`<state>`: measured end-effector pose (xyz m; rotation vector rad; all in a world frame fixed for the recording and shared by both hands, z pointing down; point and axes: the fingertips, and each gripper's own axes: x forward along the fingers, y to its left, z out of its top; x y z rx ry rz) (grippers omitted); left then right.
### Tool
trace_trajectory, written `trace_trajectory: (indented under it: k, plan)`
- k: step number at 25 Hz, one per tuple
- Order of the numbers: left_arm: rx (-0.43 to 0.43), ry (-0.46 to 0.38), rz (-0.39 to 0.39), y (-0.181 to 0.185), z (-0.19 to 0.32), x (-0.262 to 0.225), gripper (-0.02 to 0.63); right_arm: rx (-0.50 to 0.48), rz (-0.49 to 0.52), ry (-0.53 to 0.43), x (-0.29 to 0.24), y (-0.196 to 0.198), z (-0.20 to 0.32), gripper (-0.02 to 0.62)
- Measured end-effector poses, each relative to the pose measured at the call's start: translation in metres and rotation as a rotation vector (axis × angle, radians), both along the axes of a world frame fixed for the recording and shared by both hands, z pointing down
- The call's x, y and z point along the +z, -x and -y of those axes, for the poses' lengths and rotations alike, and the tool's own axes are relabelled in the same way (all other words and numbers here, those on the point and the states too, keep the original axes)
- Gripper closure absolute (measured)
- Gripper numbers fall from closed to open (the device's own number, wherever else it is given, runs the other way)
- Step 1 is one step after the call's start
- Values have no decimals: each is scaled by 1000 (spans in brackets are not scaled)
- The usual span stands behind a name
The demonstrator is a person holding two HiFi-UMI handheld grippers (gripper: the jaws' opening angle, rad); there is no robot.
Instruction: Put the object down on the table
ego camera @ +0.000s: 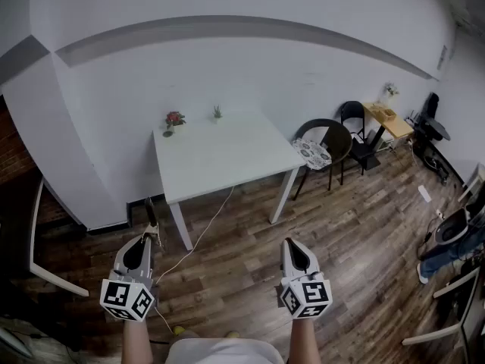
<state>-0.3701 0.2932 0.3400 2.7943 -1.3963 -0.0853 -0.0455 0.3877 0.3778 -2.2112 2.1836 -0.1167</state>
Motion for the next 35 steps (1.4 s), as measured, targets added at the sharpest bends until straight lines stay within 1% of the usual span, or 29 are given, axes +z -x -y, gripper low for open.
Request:
trace_trajectory:
  k: [12, 18, 26, 35]
  plan:
    - [0, 1, 0, -3, 1, 4, 596, 7, -9, 9, 6, -1, 8, 592]
    - [7, 9, 12, -19, -4, 6, 596, -9, 4, 12, 10, -10, 0, 592]
    - [18, 14, 25, -37, -3, 11, 595, 2, 26, 6, 19, -27, -5, 592]
    - [30, 21, 22, -54, 13, 14, 597, 6, 29, -3, 19, -41, 8, 592]
